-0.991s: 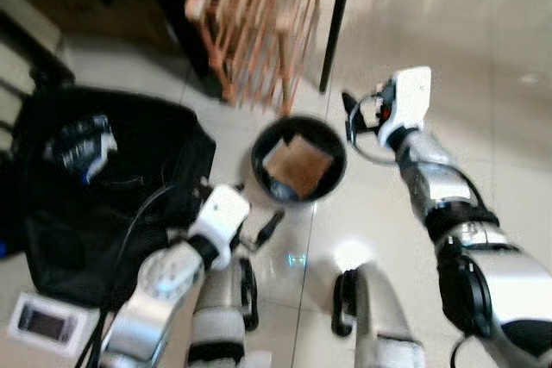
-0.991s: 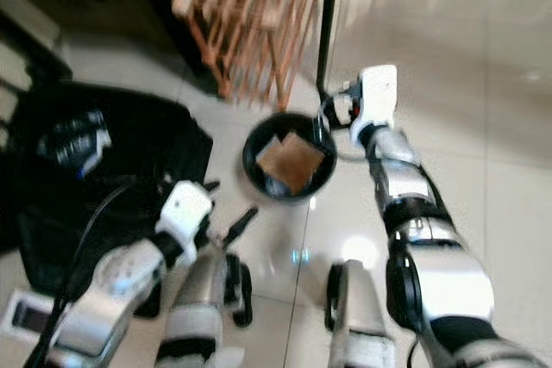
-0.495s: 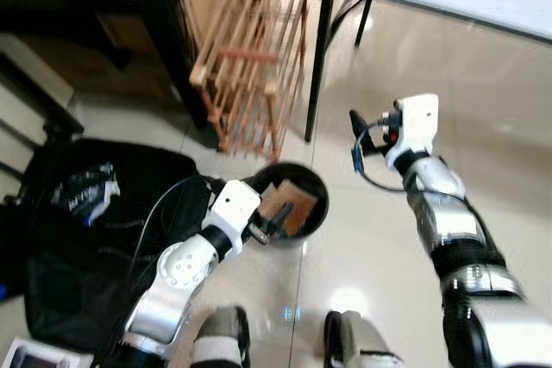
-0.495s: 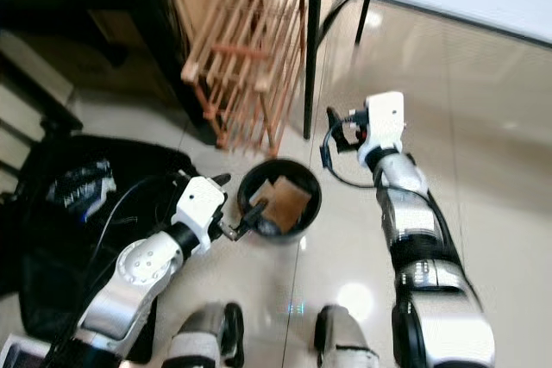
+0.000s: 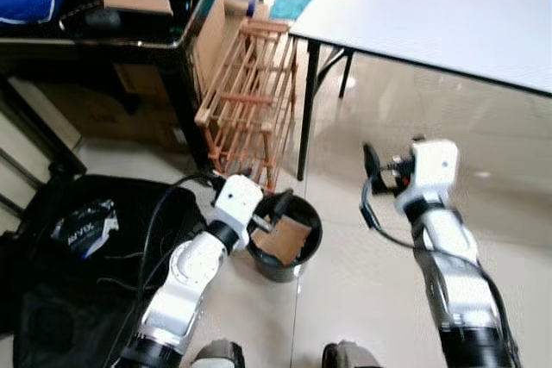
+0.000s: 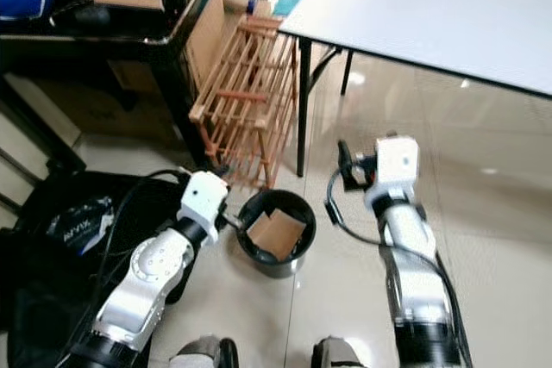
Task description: Picking trash to rubbish bin
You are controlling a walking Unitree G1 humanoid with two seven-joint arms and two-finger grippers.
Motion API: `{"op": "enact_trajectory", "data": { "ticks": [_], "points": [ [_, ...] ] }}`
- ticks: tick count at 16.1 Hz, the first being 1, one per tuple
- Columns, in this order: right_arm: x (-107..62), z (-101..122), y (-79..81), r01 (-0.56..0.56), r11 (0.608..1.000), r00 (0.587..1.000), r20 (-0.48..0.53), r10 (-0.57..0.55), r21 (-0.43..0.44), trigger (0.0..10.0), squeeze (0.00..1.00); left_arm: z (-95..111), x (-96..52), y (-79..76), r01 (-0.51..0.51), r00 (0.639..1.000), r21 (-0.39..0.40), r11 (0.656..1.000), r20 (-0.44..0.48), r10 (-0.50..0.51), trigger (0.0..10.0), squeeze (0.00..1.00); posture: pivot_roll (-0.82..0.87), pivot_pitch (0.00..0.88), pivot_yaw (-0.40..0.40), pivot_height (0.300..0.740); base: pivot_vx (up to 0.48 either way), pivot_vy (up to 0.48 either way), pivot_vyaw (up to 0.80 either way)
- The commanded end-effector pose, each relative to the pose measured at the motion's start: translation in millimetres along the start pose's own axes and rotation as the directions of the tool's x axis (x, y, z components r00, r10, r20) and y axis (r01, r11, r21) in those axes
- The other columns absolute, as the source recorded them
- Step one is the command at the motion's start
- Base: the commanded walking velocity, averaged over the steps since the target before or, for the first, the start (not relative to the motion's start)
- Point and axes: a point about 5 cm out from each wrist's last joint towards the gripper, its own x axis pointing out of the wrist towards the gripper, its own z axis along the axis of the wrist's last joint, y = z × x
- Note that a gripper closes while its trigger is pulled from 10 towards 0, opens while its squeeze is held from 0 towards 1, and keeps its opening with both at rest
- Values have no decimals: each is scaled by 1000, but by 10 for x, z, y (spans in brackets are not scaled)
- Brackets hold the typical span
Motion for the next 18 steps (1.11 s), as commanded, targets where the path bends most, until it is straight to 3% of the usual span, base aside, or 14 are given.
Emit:
{"op": "enact_trajectory", "data": {
  "ticks": [1, 4, 8, 12, 18],
  "points": [
    [-65, 27, -54, 75, 997, 997, -6, -75, 22, 10000, 0, -19, -5, 39, -29, 1000, 4, 1000, -5, 29, 10000, 0, -25, 99, 50, 740, 0, 0, 0],
    [-199, 44, -122, 183, 982, 983, -31, -182, 41, 10000, 0, -19, -10, 37, -22, 1000, 2, 1000, 4, 22, 10000, 0, -34, 99, 55, 740, 0, 0, 0],
    [-279, 44, -23, 185, 982, 981, -71, -181, 49, 10000, 0, -15, 37, -9, -9, 1000, -10, 1000, 15, 9, 10000, 0, -53, 99, 39, 740, 0, -65, 0],
    [-244, 84, 58, 180, 982, 981, -76, -176, 50, 10000, 0, -28, 78, -43, 1, 1000, -33, 999, 12, 0, 10000, 0, -61, 96, 33, 740, 0, -412, 0],
    [-242, 70, 51, 175, 984, 981, -94, -171, 36, 10000, 0, -35, 133, -48, 6, 1000, -36, 999, 16, -5, 10000, 0, -75, 80, 31, 740, 0, -480, 0]
  ]
}}
